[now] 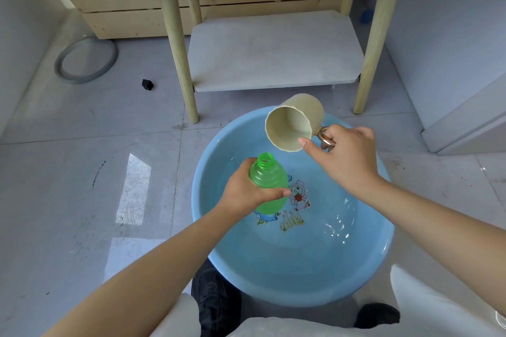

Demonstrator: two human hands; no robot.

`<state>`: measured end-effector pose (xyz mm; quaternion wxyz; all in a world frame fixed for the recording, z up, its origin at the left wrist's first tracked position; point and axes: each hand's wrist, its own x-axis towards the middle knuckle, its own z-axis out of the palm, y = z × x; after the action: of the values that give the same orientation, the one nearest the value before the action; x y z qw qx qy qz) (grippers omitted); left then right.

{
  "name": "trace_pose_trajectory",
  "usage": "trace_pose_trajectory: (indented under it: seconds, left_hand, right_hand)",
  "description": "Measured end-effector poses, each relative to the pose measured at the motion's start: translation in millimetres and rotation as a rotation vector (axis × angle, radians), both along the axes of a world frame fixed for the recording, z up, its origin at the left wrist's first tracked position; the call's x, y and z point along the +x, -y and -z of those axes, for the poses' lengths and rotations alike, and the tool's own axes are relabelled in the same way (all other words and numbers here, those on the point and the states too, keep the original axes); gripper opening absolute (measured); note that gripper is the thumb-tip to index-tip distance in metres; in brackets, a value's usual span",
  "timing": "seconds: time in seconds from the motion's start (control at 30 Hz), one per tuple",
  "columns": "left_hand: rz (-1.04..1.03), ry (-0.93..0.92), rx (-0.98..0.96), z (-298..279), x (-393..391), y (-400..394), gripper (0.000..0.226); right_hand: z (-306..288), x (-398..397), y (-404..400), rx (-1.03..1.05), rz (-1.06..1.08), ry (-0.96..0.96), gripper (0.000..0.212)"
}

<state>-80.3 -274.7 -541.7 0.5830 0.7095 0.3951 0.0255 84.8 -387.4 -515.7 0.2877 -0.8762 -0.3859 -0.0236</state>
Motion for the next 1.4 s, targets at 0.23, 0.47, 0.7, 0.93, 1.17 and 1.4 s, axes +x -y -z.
trace_pose_trajectory:
  seconds: [0.23,0.47,0.7,0.93,1.17,1.4]
  left_hand:
    - [-0.045,0.036,-0.052,2,-6,-1,0.062]
    - [-0.090,0.025,-0.083,9,-11,-5,0.060]
    - [-0.107,0.011,-0.059,12,-13,-7,0.058]
    - [-0.098,-0.009,-0.042,15,-12,-7,0.058]
    - [-0.042,-0.027,0.007,14,-10,-4,0.061]
    - [0.005,-0.032,0.059,13,-5,-1,0.062]
  right_hand:
    - [36,14,3,-0.355,-0.080,0.187,0.046]
    - [51,16,0,-0.788,-0.262,0.452,0.052]
    - [59,11,7,-0.939,-0.356,0.540,0.061]
    - [54,3,12,-0.750,-0.240,0.127,0.048]
    - [34,13,4,-0.561,0.093,-0.533,0.055]
    - [10,13,9,-0.144,0.147,-0.864,0.041]
